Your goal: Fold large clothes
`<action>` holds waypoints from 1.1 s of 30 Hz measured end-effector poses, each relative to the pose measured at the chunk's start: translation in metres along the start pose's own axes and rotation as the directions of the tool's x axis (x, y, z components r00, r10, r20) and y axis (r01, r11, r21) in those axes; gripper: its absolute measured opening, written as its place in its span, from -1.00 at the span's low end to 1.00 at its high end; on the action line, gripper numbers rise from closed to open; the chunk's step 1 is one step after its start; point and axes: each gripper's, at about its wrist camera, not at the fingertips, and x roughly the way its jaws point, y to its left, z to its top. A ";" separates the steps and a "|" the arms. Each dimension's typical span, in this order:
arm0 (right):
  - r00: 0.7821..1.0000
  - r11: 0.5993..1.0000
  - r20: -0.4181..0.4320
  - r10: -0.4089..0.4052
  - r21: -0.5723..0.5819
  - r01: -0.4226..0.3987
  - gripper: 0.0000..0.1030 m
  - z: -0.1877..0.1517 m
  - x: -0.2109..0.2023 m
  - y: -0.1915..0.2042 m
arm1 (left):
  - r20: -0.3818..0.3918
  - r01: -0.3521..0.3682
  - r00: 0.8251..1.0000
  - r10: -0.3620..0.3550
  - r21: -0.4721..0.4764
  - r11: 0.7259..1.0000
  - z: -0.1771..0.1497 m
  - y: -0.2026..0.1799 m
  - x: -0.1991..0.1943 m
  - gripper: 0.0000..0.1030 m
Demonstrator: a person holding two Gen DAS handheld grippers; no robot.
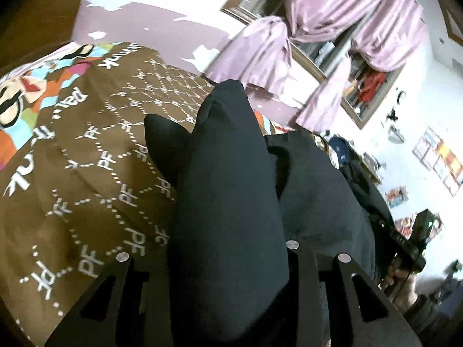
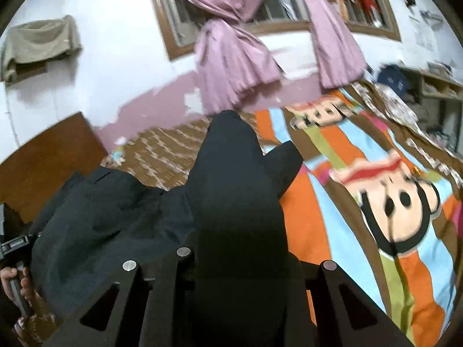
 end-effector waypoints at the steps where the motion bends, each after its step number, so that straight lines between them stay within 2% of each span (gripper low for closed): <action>1: 1.000 1.000 -0.014 -0.016 0.011 0.016 -0.60 -0.006 0.005 -0.007 | -0.017 -0.002 1.000 0.002 0.002 1.000 -0.002 -0.001 0.008 -0.47; 5: 0.998 0.999 -0.049 -0.029 0.026 0.030 -0.37 -0.014 0.010 -0.022 | -0.074 -0.061 0.995 0.060 -0.019 0.998 -0.014 0.010 0.036 -0.47; 7: 0.998 0.999 -0.055 -0.035 0.022 0.037 -0.22 -0.013 0.010 -0.025 | -0.091 -0.085 0.993 0.079 -0.062 0.994 -0.019 0.022 0.043 -0.44; 12: 0.995 0.996 -0.062 -0.074 0.049 0.077 0.77 -0.017 0.009 -0.026 | -0.128 -0.137 0.983 0.128 -0.068 0.988 -0.019 0.033 0.043 -0.20; 15: 0.990 0.991 -0.058 -0.126 0.024 0.128 0.84 -0.019 0.007 -0.025 | -0.137 -0.201 0.972 0.192 -0.055 0.978 -0.019 0.030 0.043 0.12; 16: 0.987 0.989 -0.058 -0.147 0.011 0.148 0.85 -0.019 0.006 -0.023 | -0.128 -0.244 0.963 0.236 -0.052 0.968 -0.019 0.029 0.042 0.26; 18: 0.983 0.984 -0.045 -0.177 -0.003 0.177 0.89 -0.019 0.002 -0.021 | -0.115 -0.280 0.955 0.273 -0.052 0.959 -0.021 0.027 0.039 0.38; 20: 0.981 0.982 -0.025 -0.190 -0.002 0.190 0.93 -0.019 -0.005 -0.019 | -0.093 -0.318 0.945 0.313 -0.048 0.947 -0.021 0.021 0.036 0.80; 21: 0.981 0.981 -0.020 -0.194 -0.001 0.194 0.96 -0.019 -0.008 -0.018 | -0.075 -0.332 0.942 0.328 -0.043 0.942 -0.021 0.017 0.033 0.92; 25: 0.984 0.984 -0.009 -0.179 0.005 0.179 0.97 -0.015 -0.024 -0.008 | 0.073 -0.386 0.921 0.383 0.036 0.922 -0.021 -0.009 0.013 0.97; 28: 0.990 0.990 -0.016 -0.140 0.010 0.140 0.97 -0.012 -0.038 0.006 | 0.132 -0.431 0.900 0.415 0.137 0.892 -0.025 -0.034 0.003 0.97; 30: 0.994 0.994 -0.016 -0.111 0.005 0.112 0.97 -0.012 -0.048 0.017 | 0.156 -0.433 0.900 0.408 0.195 0.880 -0.030 -0.053 -0.002 0.97; 33: 0.997 0.997 -0.004 -0.073 -0.018 0.073 0.98 -0.012 -0.067 0.035 | 0.165 -0.403 0.913 0.372 0.232 0.885 -0.037 -0.072 -0.010 0.97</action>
